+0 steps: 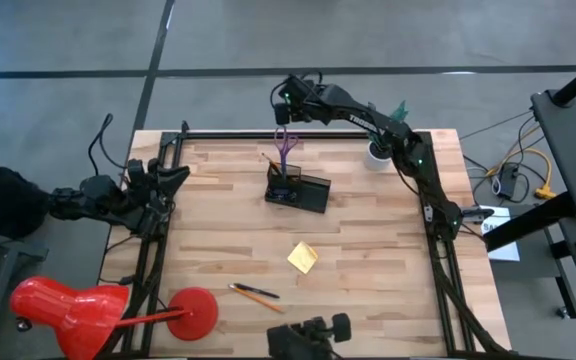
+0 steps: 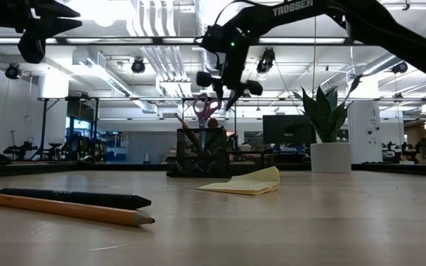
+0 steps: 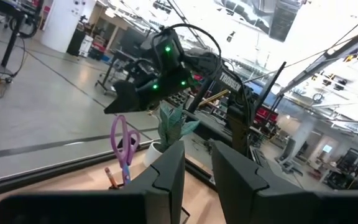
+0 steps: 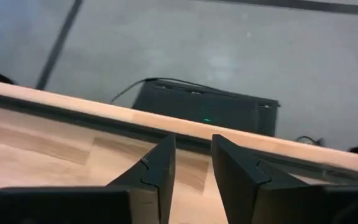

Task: Pick and place office supplies into organizer
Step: Put the scissors into the desk organizer

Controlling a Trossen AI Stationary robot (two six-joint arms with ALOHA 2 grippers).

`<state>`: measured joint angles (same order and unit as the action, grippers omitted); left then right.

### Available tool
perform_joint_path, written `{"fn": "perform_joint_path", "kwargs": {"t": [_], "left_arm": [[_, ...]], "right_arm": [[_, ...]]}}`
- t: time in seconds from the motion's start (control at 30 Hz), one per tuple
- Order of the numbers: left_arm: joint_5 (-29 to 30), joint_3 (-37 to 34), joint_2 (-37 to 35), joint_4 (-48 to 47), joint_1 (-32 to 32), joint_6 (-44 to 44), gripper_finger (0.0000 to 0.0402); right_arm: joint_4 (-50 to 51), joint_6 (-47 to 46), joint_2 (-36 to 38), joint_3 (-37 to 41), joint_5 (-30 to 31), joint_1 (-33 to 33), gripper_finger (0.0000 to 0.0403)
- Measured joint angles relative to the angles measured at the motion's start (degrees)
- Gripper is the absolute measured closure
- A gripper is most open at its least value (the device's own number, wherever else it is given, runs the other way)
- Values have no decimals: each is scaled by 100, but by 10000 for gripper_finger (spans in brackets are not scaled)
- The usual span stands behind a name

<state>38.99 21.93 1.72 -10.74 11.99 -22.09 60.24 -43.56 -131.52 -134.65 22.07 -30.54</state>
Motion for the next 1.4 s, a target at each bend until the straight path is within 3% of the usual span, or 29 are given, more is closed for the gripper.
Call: {"fn": "perform_joint_path", "kwargs": {"t": [0.23, 0.77, 1.2, 1.4], "left_arm": [[47, 0, 0, -4, 2, -2, 336], [38, 0, 2, -17, 2, 0, 336], [36, 0, 2, -24, 2, 37, 336], [36, 0, 0, -24, 2, 42, 336]], "right_arm": [[-302, 38, -130, 0, -1176, -72, 317], [-318, 30, -93, -2, -2634, 163, 330], [145, 198, 194, -35, -2742, 461, 330], [83, 305, 257, -35, -2388, 470, 330]]}}
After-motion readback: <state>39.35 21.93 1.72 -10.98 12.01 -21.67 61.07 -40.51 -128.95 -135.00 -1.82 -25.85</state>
